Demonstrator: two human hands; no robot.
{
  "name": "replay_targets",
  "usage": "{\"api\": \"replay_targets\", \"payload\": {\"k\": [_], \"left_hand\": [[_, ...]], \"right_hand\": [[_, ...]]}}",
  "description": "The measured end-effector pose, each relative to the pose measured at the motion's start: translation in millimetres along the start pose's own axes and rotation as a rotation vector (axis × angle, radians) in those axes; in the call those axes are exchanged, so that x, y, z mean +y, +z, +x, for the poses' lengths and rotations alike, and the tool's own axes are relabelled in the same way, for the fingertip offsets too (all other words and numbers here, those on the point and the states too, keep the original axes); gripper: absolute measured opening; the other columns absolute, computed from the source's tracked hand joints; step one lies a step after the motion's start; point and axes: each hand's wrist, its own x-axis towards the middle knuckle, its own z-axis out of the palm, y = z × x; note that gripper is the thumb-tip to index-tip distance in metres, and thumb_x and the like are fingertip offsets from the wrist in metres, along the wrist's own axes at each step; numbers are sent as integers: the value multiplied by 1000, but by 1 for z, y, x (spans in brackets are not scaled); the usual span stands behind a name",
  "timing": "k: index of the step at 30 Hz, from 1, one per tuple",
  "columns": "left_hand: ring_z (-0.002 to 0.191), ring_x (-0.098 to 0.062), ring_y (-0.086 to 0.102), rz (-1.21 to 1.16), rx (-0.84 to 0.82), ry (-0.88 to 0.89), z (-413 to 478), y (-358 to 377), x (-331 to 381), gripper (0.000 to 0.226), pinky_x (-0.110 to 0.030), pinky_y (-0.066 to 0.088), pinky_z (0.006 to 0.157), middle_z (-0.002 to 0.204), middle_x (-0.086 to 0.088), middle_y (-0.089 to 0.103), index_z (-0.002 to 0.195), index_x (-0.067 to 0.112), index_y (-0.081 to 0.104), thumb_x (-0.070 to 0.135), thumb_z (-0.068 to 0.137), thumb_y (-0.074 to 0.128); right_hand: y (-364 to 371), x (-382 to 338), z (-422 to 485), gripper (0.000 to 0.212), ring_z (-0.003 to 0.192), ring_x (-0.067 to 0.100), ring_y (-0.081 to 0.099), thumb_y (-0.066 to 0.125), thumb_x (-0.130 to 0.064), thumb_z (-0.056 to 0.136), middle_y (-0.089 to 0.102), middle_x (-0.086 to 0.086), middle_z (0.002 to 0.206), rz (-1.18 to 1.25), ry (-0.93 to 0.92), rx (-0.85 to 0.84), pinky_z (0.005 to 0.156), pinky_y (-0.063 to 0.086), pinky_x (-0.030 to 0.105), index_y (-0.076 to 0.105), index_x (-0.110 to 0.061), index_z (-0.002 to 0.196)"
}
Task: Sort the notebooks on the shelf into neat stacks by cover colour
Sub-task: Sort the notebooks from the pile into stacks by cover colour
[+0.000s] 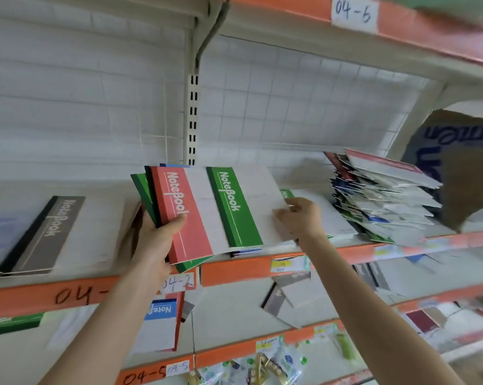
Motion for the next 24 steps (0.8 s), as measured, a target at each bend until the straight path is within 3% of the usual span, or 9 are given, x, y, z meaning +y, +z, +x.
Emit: {"api": "replay_targets", "payload": {"k": [2, 7, 10, 16, 20, 22, 24], "left_hand": [[87, -24, 58, 7, -29, -20, -1, 23, -9, 35, -31, 45, 62, 108, -4, 61, 120, 26, 48, 19, 89, 62], [79, -18, 59, -1, -43, -44, 2, 60, -20, 42, -31, 45, 60, 108, -5, 62, 125, 25, 48, 11, 88, 62], [80, -19, 59, 34, -55, -37, 4, 70, -22, 44, -31, 46, 61, 100, -2, 63, 123, 26, 47, 4, 87, 61], [82, -19, 59, 70, -60, -30, 3, 85, -29, 49, -32, 45, 60, 96, 1, 62, 119, 29, 45, -2, 85, 60], [83, -20, 61, 68, -65, -16, -1, 97, -37, 47, -31, 45, 60, 97, 0, 63, 116, 27, 46, -3, 84, 62], [85, -21, 61, 71, -62, -10, -2, 103, -41, 48, -32, 46, 60, 99, 0, 63, 116, 27, 46, -2, 83, 64], [88, -22, 61, 66, -60, 3, -3, 110, -45, 48, -33, 47, 61, 100, -1, 63, 116, 26, 46, -3, 82, 65]], "right_hand": [[-32, 10, 15, 30, 64, 17, 55, 64, 1, 81, 60, 7, 87, -29, 9, 68, 46, 44, 18, 61, 0, 111], [-89, 41, 57, 37, 86, 24, 57, 63, -3, 80, 65, 14, 110, -182, 108, 208, 70, 45, 29, 61, -3, 117], [-104, 60, 70, 35, 100, 32, 59, 58, -1, 82, 63, 18, 112, -301, 175, 228, 81, 46, 34, 60, 1, 116], [-102, 65, 92, 28, 89, 30, 56, 55, -5, 80, 63, 18, 106, -561, 154, 147, 68, 44, 30, 62, -1, 107], [-94, 69, 94, 38, 121, 34, 41, 57, -18, 89, 43, 17, 131, -831, 45, 117, 95, 40, 40, 50, -7, 124], [-85, 62, 88, 36, 112, 29, 48, 53, -25, 93, 47, 15, 128, -713, -108, 88, 90, 41, 34, 53, -7, 123], [-72, 50, 78, 28, 80, 21, 52, 46, -27, 96, 57, 15, 98, -527, -181, -16, 67, 39, 26, 63, -6, 91]]}}
